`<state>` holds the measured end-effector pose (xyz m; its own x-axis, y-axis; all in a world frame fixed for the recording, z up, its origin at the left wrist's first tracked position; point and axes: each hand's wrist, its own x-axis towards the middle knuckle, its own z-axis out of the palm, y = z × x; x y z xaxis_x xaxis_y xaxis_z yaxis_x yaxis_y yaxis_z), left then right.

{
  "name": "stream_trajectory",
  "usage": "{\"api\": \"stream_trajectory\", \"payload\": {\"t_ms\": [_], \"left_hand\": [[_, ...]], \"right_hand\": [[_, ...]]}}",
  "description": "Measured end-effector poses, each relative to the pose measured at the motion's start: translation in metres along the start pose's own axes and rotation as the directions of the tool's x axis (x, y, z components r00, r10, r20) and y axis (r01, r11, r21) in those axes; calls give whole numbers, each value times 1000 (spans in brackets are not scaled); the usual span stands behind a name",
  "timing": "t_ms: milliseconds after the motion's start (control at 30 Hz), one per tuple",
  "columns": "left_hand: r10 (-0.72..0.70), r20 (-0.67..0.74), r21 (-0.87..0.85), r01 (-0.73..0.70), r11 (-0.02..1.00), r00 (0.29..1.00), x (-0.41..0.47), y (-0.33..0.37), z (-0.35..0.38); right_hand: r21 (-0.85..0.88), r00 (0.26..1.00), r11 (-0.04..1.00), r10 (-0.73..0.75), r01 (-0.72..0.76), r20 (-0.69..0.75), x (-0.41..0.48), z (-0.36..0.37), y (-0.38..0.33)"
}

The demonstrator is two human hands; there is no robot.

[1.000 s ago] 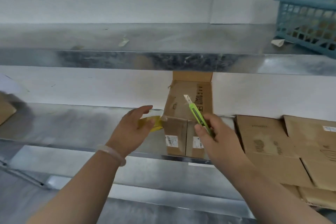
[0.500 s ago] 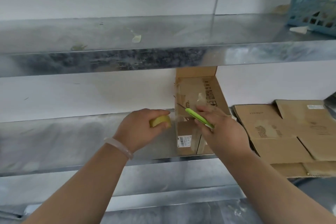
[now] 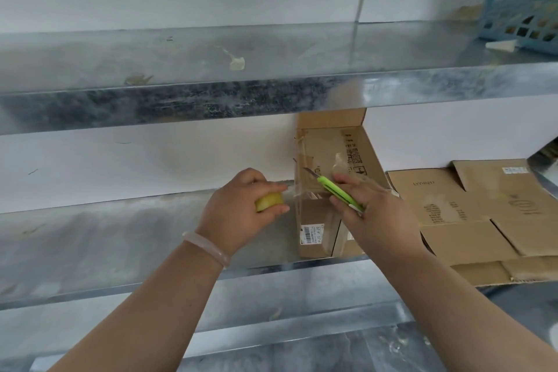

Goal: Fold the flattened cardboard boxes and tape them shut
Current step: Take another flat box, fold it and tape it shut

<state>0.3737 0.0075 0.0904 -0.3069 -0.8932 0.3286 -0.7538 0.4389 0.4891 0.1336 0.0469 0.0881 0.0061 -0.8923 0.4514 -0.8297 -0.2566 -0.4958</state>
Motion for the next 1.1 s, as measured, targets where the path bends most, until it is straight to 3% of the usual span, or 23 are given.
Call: {"api": "stream_trajectory", "payload": {"t_ms": [200,467,633,733,967,1100], "left_hand": [[-35,107,208,12,978,994,9,0,-8],[-130,294,286,42,957,947,28,-4,-12],[-8,220,233,-45,971,975,21,-8,-20],[124,264,166,-172,971,956,14,-17,-25],[3,283,211,-65,975,959,17,-11,-14],[74,192,117,-98,988,979,15,-9,-14]], "right_hand": [[15,1000,1000,18,-18,-10,2,3,4],[56,1000,998,14,-14,6,1,5,7],[64,1000,998,18,-19,24,3,4,11],[68,999,997,33,-35,23,4,4,12],[59,1000,998,23,-23,6,3,6,10],[95,999,995,40,-39,-7,3,6,11]]}}
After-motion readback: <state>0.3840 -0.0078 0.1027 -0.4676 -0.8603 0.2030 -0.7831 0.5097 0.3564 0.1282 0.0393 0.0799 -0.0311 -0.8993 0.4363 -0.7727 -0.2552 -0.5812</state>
